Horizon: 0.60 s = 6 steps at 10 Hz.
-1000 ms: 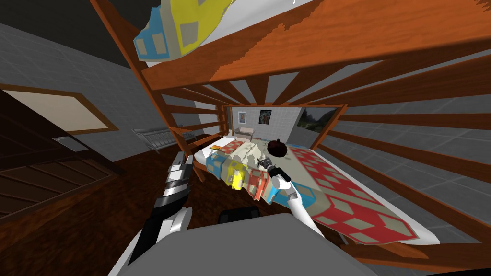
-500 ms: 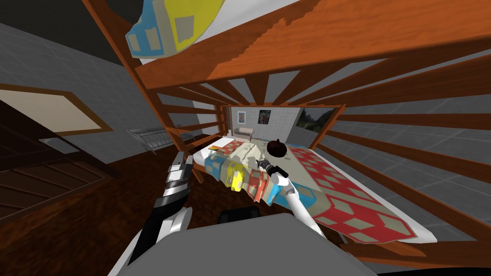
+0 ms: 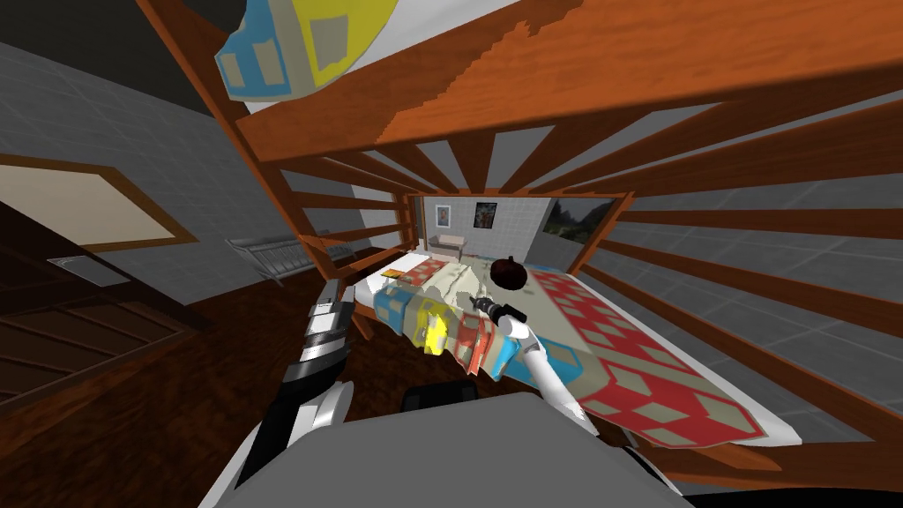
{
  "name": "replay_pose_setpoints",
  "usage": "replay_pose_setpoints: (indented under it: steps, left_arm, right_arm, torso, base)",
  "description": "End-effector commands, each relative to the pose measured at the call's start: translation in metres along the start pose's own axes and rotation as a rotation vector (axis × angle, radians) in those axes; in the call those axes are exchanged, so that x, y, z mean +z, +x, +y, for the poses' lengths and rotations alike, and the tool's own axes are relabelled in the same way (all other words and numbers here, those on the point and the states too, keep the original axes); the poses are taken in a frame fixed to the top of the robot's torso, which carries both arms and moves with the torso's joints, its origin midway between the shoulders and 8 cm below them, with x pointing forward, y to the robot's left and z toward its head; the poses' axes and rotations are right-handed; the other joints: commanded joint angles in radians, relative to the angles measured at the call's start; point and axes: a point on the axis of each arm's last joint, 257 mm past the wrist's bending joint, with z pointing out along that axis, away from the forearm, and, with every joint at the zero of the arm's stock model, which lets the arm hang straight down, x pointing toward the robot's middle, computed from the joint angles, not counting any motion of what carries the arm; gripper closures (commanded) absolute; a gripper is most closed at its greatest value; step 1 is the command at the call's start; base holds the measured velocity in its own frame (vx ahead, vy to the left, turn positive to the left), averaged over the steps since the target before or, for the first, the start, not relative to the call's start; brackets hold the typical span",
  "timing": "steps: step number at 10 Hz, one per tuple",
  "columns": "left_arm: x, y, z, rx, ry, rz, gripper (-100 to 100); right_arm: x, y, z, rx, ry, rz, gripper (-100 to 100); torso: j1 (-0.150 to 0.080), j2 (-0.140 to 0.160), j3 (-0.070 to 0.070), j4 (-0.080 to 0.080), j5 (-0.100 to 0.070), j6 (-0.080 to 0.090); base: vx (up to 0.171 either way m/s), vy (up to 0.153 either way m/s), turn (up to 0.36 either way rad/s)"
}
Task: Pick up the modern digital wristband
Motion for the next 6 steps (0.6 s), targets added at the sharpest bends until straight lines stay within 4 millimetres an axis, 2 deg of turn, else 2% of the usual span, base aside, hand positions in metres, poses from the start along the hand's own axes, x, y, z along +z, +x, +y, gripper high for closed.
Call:
replay_pose_setpoints:
  steps: [1,6]
  left_arm:
    - [0.000,0.000,0.000,0.000,0.000,0.000,0]
    - [0.000,0.000,0.000,0.000,0.000,0.000,0]
  right_arm:
    - [0.006,-0.014,-0.001,0.077,0.017,-0.058,-100]
    - [0.012,-0.036,-0.002,0.243,0.038,-0.159,-100]
  torso:
    - [0.000,0.000,0.000,0.000,0.000,0.000]
    - [0.000,0.000,0.000,0.000,0.000,0.000]
  base:
    - [0.024,0.004,-0.042]
    - [0.021,0.000,-0.021]
